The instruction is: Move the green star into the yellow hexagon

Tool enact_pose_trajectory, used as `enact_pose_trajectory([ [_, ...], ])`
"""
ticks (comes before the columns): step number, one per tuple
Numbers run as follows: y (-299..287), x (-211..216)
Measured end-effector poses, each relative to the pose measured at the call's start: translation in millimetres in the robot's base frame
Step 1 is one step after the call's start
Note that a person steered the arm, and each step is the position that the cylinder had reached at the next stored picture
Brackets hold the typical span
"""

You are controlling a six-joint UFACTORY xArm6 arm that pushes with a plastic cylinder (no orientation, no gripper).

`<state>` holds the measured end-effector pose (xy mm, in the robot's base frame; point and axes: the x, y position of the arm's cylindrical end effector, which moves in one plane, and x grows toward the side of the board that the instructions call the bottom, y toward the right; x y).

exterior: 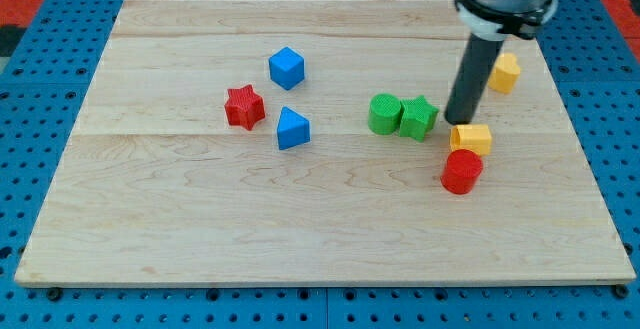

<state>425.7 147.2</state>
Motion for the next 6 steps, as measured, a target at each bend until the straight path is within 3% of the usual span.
enact_pose_trajectory([
  [2,2.4,-54.1],
  [4,-107.0,-54.2],
  [5,-86.9,-23.8],
  [6,-54.9,-23.4],
])
